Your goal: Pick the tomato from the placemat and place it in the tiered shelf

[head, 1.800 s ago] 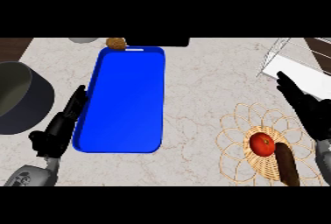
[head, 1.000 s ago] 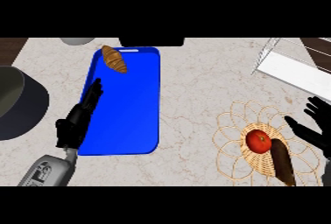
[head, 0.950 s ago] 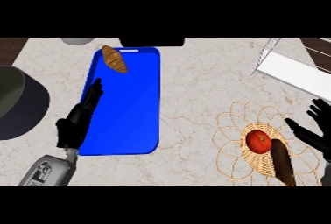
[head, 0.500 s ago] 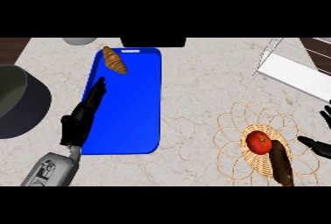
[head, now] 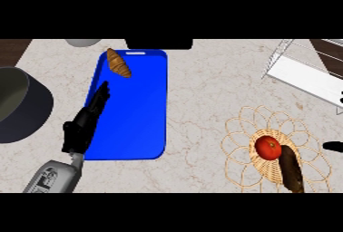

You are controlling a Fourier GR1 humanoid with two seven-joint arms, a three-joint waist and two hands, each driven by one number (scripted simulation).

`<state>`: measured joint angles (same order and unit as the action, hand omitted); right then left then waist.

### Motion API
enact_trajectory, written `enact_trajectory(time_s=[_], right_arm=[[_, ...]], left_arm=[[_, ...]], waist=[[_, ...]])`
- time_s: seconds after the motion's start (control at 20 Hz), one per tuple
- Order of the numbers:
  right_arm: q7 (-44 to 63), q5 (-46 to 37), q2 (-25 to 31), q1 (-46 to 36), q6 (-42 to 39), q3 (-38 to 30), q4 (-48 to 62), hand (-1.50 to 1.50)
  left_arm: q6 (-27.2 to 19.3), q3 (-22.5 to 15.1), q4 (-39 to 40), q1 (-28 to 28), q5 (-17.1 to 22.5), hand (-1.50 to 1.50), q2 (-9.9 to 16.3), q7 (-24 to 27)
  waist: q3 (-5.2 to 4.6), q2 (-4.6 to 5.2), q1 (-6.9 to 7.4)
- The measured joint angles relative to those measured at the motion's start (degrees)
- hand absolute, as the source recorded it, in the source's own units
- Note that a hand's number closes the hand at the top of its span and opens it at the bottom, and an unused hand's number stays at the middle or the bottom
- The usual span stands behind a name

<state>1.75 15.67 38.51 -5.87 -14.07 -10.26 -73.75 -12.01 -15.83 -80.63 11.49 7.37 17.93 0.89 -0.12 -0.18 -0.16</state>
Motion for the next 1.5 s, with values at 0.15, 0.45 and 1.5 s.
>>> enact_trajectory(time_s=[0.15,0.45,1.5], right_arm=[[4.9,-2.3,3.0,-0.1,-2.8,3.4,-4.0,-1.5],[15.6,-5.9,8.7,0.1,-7.5,8.3,-13.4,-1.5],[36.0,-17.1,-3.7,3.2,-9.9,6.3,-33.8,-1.5]], left_arm=[[0.0,0.1,-0.1,0.3,-0.2,0.0,-0.4,-0.3],[0.3,0.2,0.1,-0.2,-1.0,0.0,-0.9,0.0],[4.1,4.7,-3.1,-1.7,-7.6,0.0,-6.2,-2.9]], waist=[[0.0,0.01,0.03],[0.0,0.0,-0.12],[0.1,0.12,0.15]])
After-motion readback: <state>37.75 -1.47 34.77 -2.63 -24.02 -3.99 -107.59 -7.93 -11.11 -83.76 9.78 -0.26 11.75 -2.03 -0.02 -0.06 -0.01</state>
